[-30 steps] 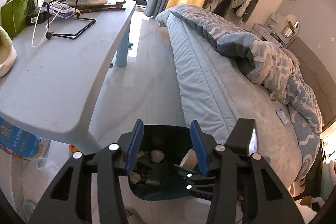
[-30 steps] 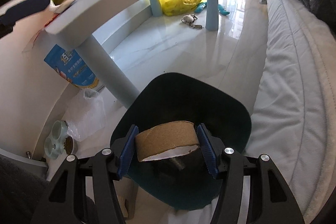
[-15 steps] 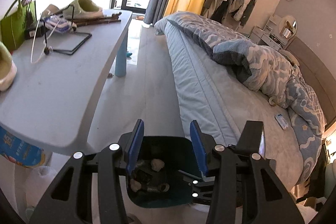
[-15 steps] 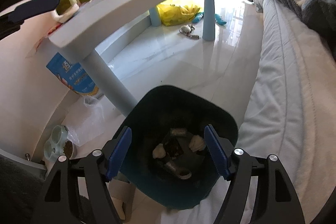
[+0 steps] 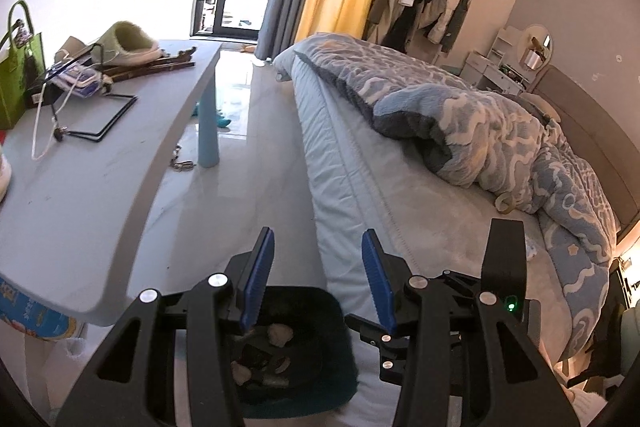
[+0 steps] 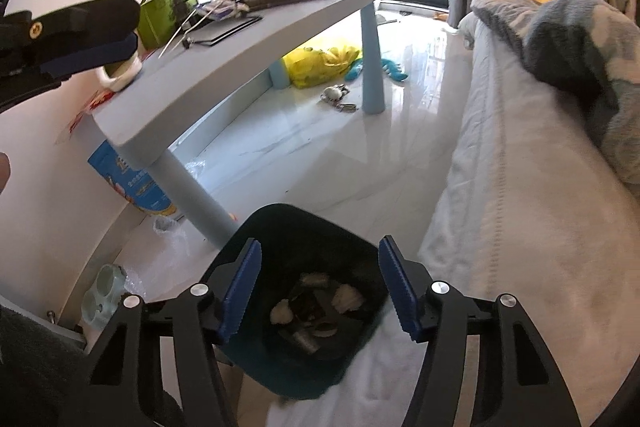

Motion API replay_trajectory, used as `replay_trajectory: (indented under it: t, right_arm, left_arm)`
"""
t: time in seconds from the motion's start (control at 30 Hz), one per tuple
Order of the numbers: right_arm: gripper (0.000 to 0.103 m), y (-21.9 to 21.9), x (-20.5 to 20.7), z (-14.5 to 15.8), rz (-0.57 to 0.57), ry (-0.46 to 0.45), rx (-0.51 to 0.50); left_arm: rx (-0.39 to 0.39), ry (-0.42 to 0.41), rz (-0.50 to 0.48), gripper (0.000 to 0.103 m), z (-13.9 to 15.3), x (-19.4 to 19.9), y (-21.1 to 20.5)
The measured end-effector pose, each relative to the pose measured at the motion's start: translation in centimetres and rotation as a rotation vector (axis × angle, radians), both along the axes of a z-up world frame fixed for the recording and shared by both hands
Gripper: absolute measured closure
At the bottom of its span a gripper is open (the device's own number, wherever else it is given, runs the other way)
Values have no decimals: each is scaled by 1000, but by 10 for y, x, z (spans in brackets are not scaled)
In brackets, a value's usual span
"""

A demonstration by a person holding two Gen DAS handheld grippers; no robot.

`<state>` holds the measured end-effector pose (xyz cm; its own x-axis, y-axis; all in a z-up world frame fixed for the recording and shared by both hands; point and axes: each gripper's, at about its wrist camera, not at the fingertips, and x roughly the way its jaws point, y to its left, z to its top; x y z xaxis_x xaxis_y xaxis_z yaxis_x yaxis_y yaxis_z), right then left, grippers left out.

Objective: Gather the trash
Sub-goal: 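Move both tools back over the bed toward the remaining items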

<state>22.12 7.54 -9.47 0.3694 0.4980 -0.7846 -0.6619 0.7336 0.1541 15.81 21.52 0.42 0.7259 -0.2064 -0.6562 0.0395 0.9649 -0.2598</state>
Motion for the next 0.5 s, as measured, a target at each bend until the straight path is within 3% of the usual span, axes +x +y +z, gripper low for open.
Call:
replay_trajectory:
  t: [0.5]
  right_arm:
    - [42, -87, 28, 25, -93, -36, 32]
  left_arm:
    - [18, 2, -93, 45, 1, 36, -83]
